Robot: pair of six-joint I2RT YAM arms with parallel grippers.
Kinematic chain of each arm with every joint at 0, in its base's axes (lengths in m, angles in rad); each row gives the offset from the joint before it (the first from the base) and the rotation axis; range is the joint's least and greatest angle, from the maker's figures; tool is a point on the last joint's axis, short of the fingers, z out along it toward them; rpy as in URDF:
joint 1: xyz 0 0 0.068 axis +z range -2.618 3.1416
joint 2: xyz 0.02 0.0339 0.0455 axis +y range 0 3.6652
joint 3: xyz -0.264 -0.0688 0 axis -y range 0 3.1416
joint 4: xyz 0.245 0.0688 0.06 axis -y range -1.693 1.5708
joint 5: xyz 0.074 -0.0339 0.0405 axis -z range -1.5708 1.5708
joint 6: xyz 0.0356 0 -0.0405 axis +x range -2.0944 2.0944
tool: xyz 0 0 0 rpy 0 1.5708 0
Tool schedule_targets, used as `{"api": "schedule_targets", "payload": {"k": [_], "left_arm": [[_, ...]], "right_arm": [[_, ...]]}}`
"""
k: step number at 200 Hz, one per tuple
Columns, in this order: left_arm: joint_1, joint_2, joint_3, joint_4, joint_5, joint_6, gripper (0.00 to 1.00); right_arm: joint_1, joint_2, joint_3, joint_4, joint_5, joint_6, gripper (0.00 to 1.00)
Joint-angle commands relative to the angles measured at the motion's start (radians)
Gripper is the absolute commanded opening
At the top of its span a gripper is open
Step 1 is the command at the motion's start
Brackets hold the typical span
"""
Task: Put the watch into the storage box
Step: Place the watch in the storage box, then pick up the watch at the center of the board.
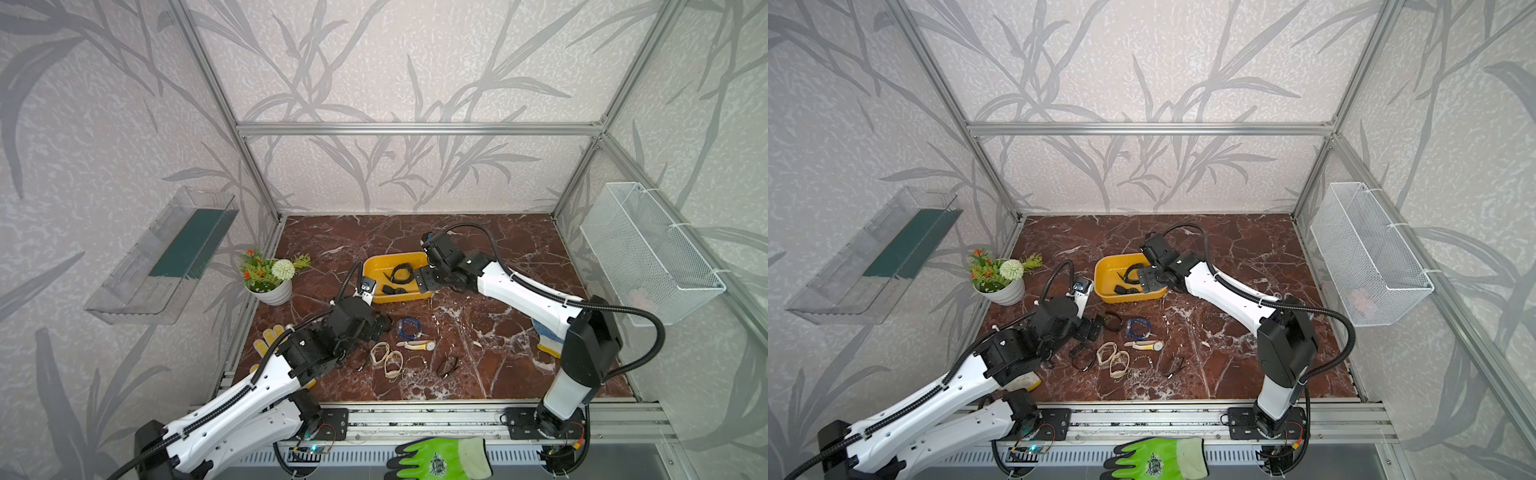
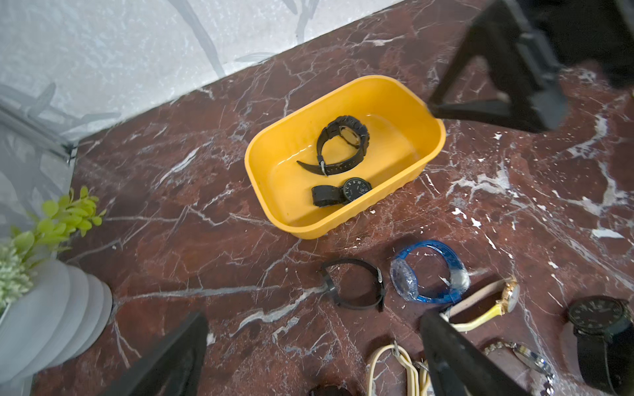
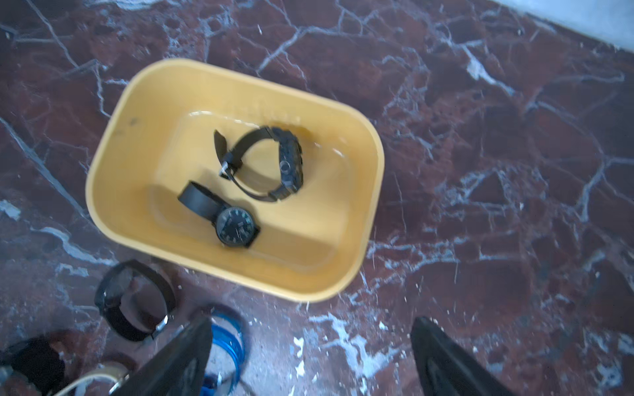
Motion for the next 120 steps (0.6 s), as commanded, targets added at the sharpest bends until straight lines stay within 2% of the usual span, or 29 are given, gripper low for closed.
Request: {"api": "schedule_targets", "payload": {"k": [1,23,68,96,120], "left_arm": [[0.012,0.036,0.034,-0.069,-0.066,-0.104,0.88],[0.057,0.106,0.039,-0.08,0.013,-0.188,0.81],[0.231,0.294,0.063,-0.087,0.296,-0.288,0.7],[0.244,0.381,0.101,-0.084,0.366,-0.274,0.68],[0.248,0.448,0.124,-0.087,0.428,-0.271,0.63]], "right_arm": [[0.01,-0.136,-0.143,0.063,-0.001,0.053,0.97],[0.032,-0.235,-0.266,0.071,-0.001,0.081,0.97],[0.117,-0.411,-0.468,0.173,-0.105,0.05,0.97],[0.164,-0.491,-0.565,0.253,-0.194,0.049,0.97],[0.196,-0.521,-0.597,0.266,-0.207,0.041,0.97]]}}
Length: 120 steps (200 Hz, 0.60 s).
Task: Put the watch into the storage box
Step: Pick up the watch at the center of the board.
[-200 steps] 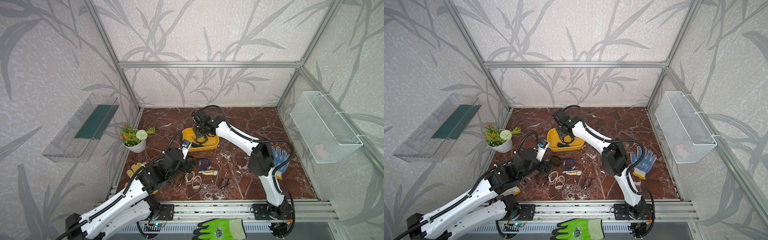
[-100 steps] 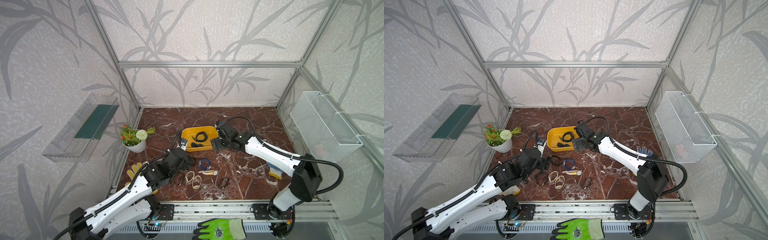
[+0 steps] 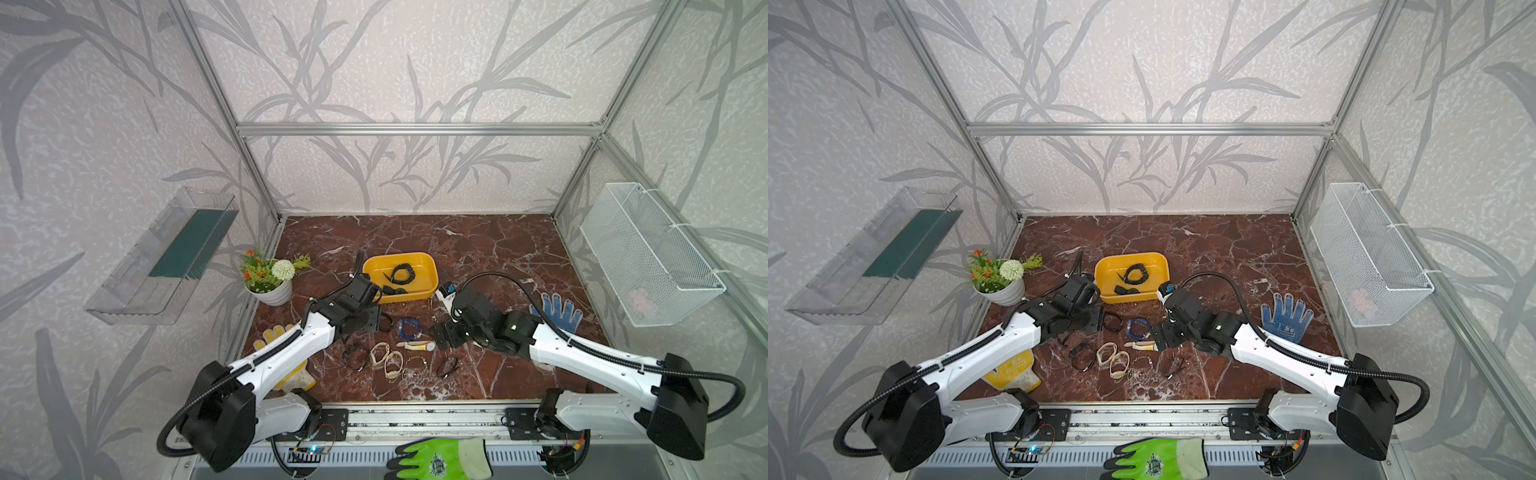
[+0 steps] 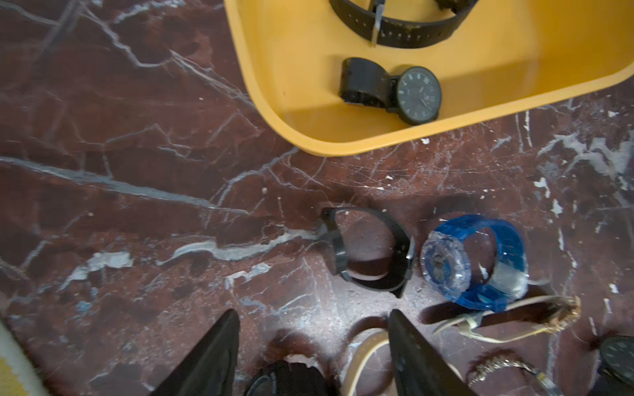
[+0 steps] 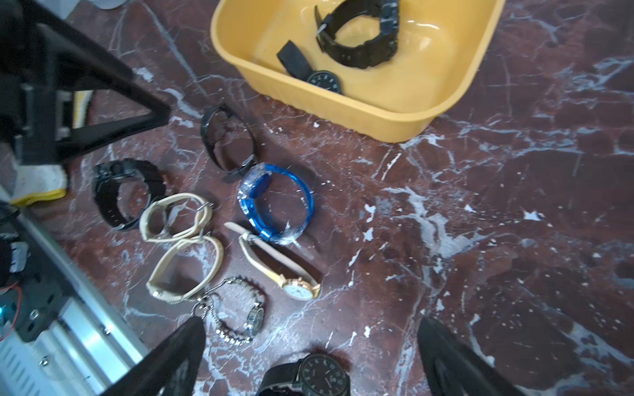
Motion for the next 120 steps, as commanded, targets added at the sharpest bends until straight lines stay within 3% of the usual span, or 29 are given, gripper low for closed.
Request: {"api": "schedule_targets", "payload": {"k": [1,120], "left_arm": [[0.007,0.047,0.046,-0.024,0.1,-0.03,0.63],[0.064,0.228,0.069,-0.012,0.127,-0.059,0.54]], "right_arm": [[0.025,-0.036,-0.022,0.062,-0.051,-0.012,0.97],[0.075,-0.072,-0.076,0.125,-0.068,-0.045,0.97]]}}
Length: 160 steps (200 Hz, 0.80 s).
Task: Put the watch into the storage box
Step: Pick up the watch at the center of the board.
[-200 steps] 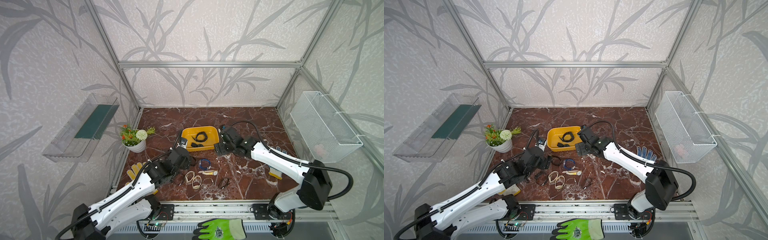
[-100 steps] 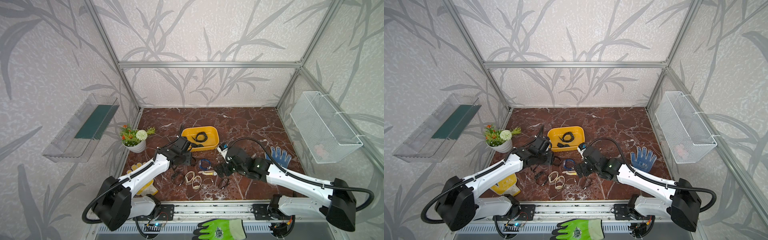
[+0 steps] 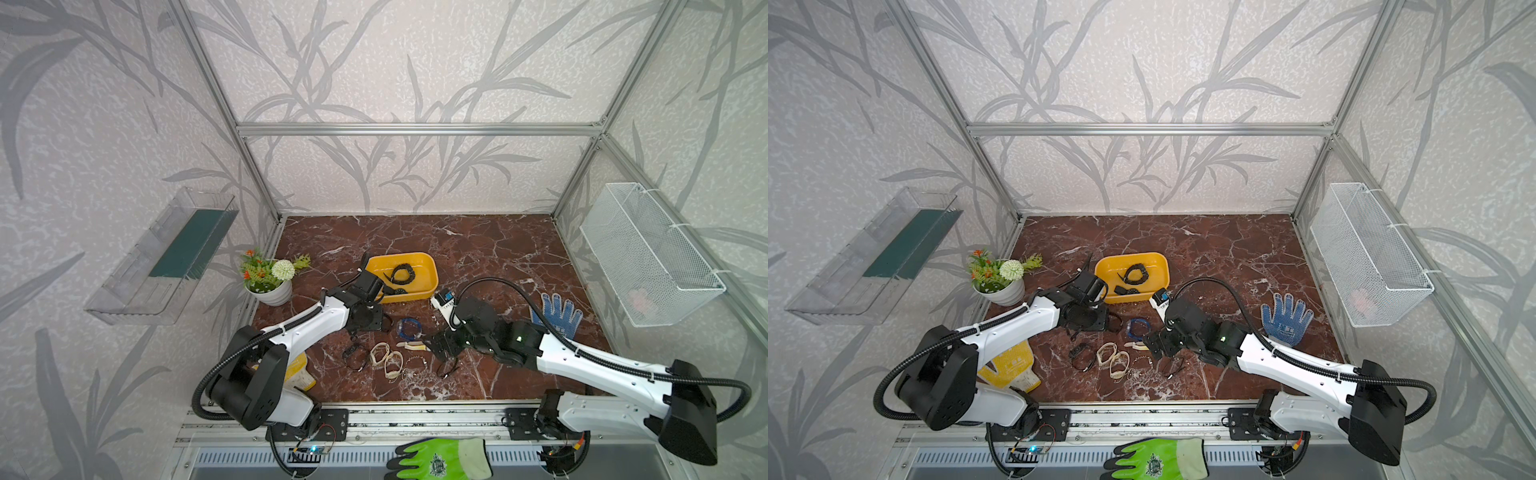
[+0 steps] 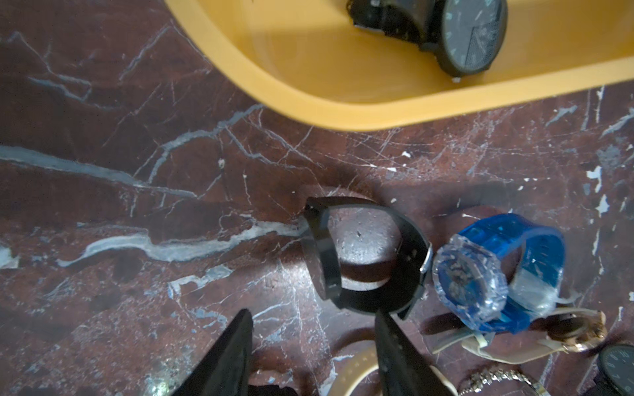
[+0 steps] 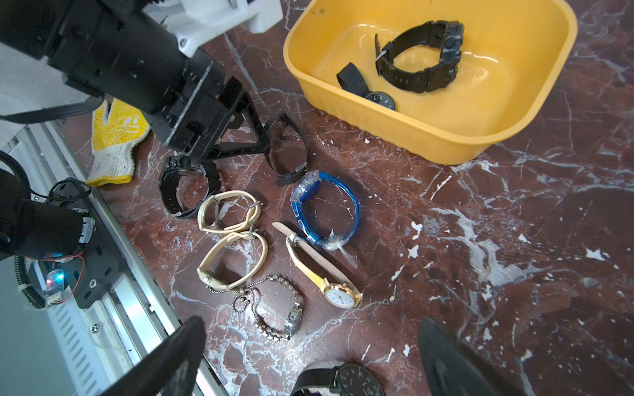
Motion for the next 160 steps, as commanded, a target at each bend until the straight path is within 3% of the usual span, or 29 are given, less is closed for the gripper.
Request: {"api": "schedule_targets", "payload": {"k": [1,45,78,125,160], "left_arm": [[0.009,0.027,0.026,0.0,0.012,-0.016,0.54],[0.016,0.075,0.038,0.023,0.015,-0.014,0.48],[0.018,0.099,0.056,0.032,0.019,-0.018,0.36],[0.023,0.145,0.087,0.027,0.014,-0.024,0.32],[0.03,0.159,0.092,0.023,0.015,-0.021,0.2]], "right_arm": [[0.015,-0.019,-0.022,0.029,-0.018,-0.019,0.97],[0.029,0.004,-0.024,0.049,-0.01,-0.009,0.97],[0.032,0.043,-0.02,0.07,-0.006,-0.01,0.97],[0.079,0.097,-0.005,0.109,-0.015,-0.003,0.97],[0.084,0.108,0.004,0.109,-0.005,-0.006,0.97]]}}
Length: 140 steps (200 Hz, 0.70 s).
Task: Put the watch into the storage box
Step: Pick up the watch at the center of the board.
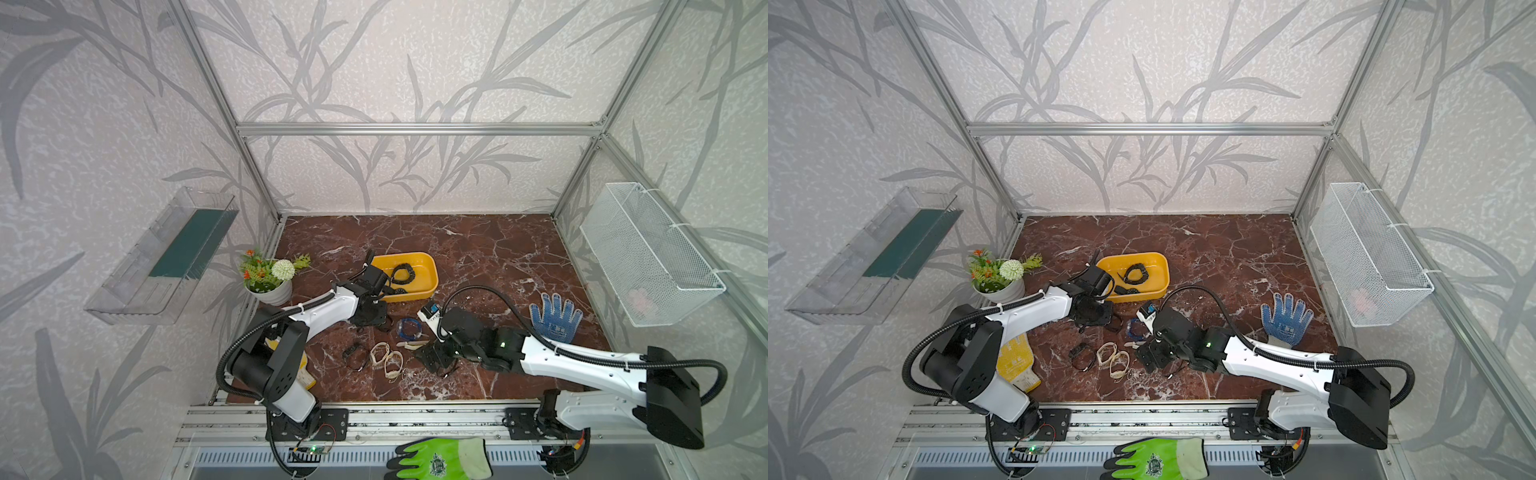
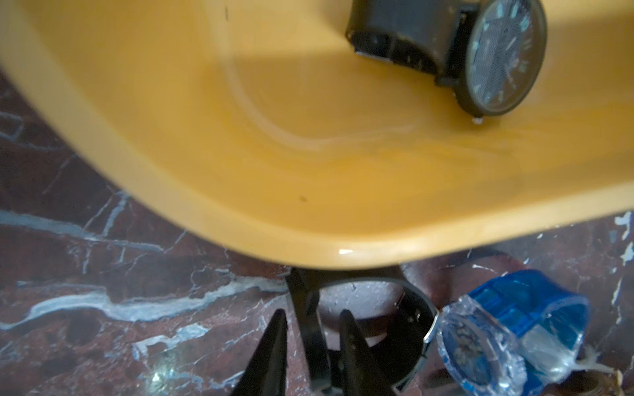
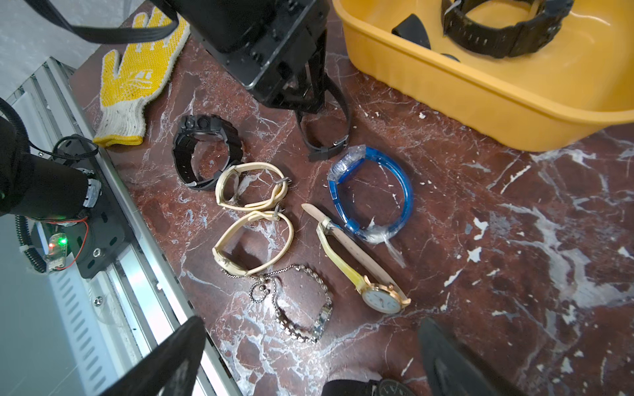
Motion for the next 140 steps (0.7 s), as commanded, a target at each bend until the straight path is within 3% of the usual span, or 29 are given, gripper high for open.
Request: {"api": "schedule_targets", "payload": {"k": [1,34,85,140], "left_arm": [[0.009,0.012,0.02,-0.018,-0.006,-0.01,0.2],[0.011,0.004,0.025,-0.043,-0.015,-0.008,0.0],[0.024,-0.115,0.06,-0.136,-0.045,0.001,0.0],[0.032,-0.202,0.237,-0.256,-0.089,0.05,0.0]], "right_arm": [[0.008,0.006,0.026,0.024,0.004,-0.006,0.97],[0.007,0.009,0.031,0.022,0.012,-0.007,0.97],[0.007,-0.001,0.031,0.024,0.025,-0.012,0.97],[0.007,-0.044,0.014,0.016,0.049,0.001,0.97]]}}
